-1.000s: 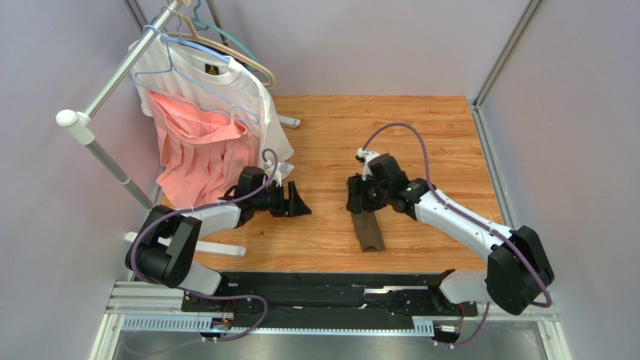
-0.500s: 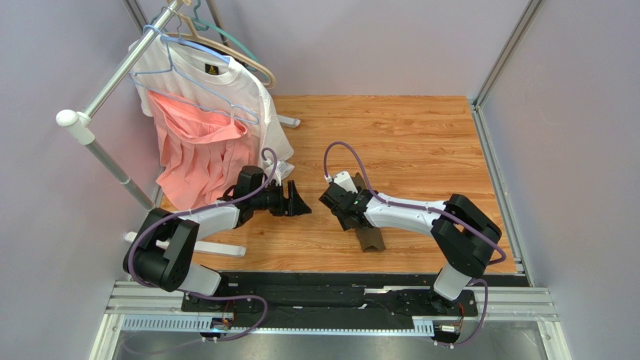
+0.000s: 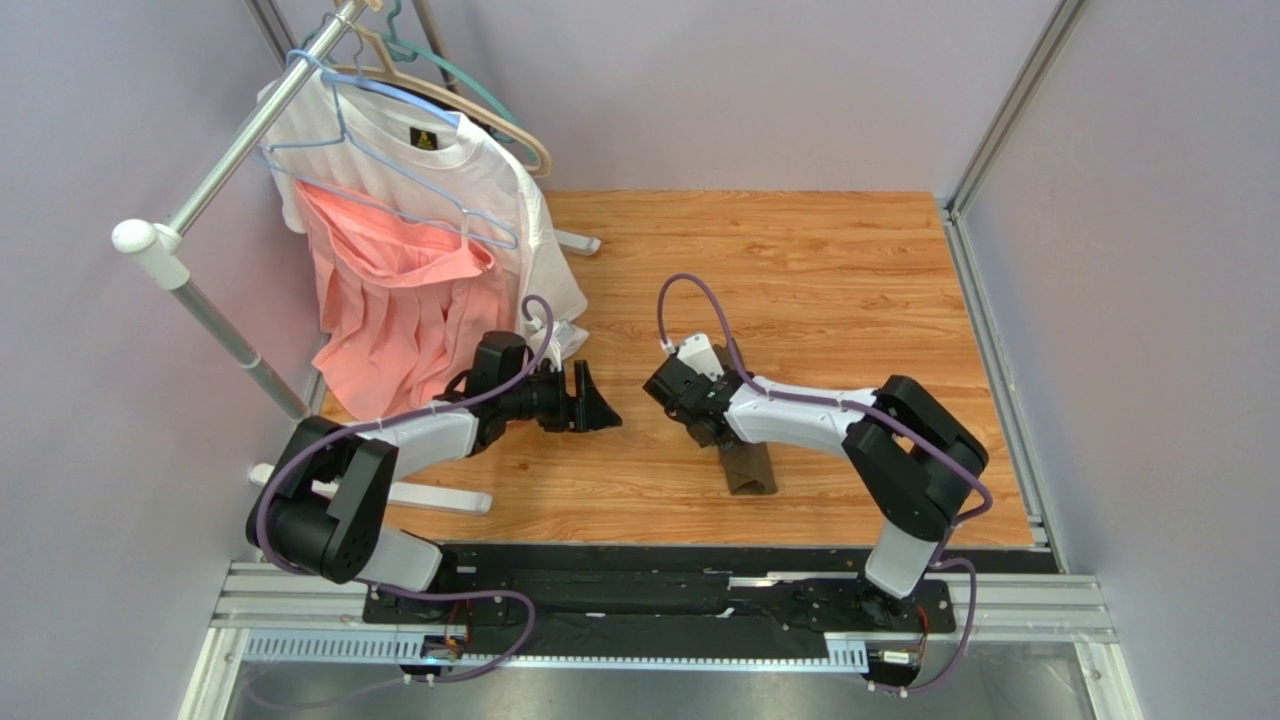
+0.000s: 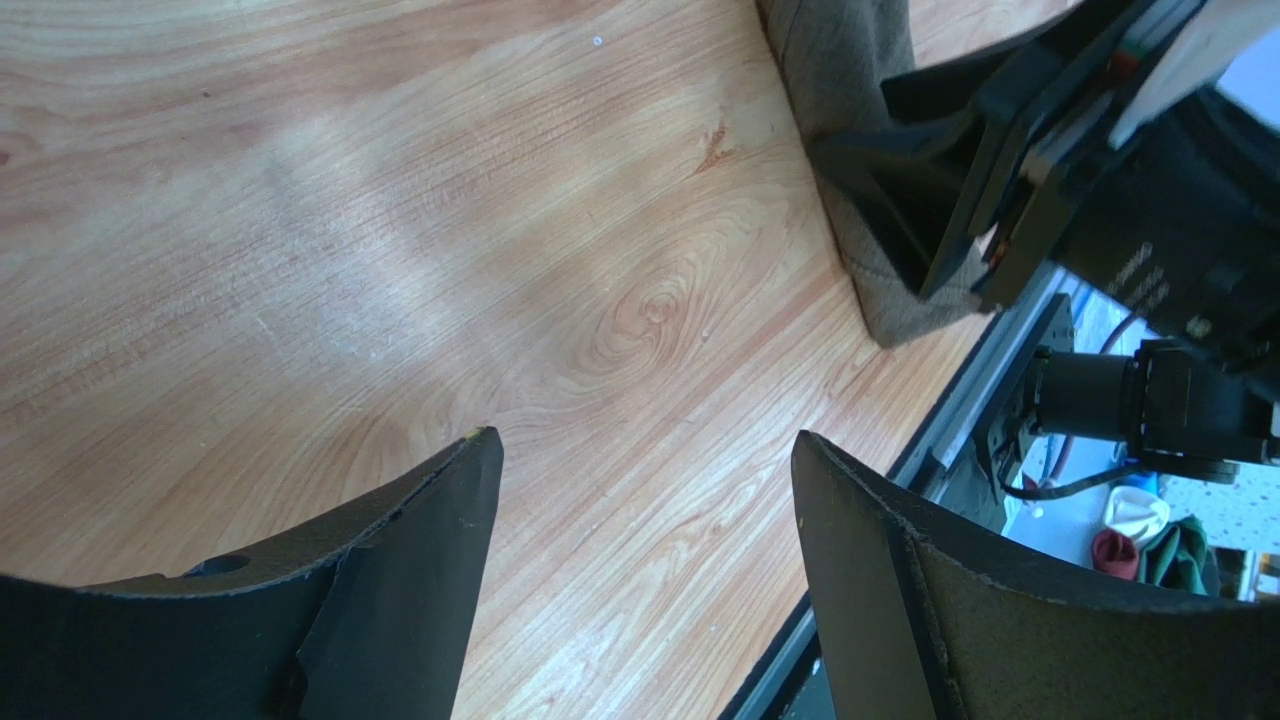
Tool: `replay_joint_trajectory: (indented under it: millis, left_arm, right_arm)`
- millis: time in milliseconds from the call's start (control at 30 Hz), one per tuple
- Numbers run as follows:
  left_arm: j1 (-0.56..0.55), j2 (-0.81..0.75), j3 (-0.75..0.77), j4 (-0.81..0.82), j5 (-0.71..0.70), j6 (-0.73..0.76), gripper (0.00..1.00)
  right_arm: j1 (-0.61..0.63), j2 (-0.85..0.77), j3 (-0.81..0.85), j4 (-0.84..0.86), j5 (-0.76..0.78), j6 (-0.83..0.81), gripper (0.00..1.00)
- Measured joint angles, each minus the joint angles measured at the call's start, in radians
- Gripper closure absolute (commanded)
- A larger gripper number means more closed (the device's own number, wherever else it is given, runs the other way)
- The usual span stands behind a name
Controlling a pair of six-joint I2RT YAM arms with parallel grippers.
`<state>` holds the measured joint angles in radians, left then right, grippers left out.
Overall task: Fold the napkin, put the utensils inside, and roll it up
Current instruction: Roll the napkin with the utensil
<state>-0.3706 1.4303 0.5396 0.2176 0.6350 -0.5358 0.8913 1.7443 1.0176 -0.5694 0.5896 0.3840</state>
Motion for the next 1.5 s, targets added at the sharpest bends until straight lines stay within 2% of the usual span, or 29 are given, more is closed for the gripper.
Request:
replay_joint_trajectory:
  millis: [567, 867, 1133, 1367, 1500]
  left_arm:
    - [0.000, 0.007, 0.000, 0.001, 0.003, 0.000, 0.21]
    - [0.002, 0.008, 0.008, -0.007, 0.010, 0.000, 0.21]
    - [0.005, 0.008, 0.008, -0.013, 0.011, 0.000, 0.21]
    - [0.005, -0.006, 0.008, -0.020, 0.012, 0.001, 0.20]
    - [-0.001, -0.116, 0.011, -0.076, -0.014, 0.031, 0.20]
  right_arm:
    - [-0.294, -0.039, -0.035, 0.078, -0.095, -0.088, 0.56]
    - [-0.350, -0.044, -0.010, 0.035, -0.185, -0.130, 0.56]
    - [-0.372, -0.044, -0.009, 0.000, -0.198, -0.190, 0.56]
    - [-0.374, -0.076, -0.012, 0.000, -0.259, -0.208, 0.39]
    - [-0.375, -0.182, -0.034, 0.008, -0.331, -0.206, 0.34]
